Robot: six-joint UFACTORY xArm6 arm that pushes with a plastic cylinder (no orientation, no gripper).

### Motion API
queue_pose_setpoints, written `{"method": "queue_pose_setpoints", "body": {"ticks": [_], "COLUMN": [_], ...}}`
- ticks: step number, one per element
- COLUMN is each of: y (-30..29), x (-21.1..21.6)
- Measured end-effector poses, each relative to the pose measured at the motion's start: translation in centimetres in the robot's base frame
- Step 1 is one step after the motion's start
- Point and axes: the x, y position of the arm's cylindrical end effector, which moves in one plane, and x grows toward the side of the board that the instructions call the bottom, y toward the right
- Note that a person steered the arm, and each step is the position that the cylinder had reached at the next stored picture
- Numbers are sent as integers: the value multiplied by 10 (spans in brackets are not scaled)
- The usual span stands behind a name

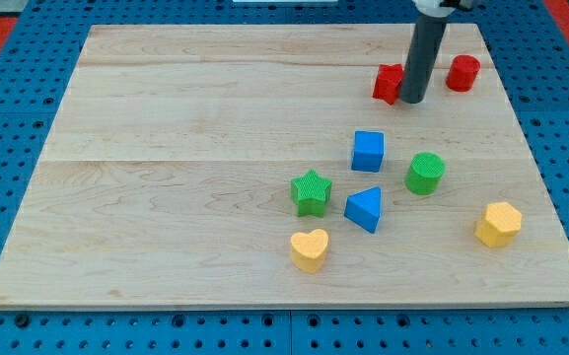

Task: Move the red circle towards top right

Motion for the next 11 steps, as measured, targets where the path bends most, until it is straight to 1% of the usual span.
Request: {"method": "queue_pose_setpoints", "body": {"ticks": [1,5,6,8,11], "y": [26,91,103,110,98], "x": [-9,-9,-15,-43,-55]}}
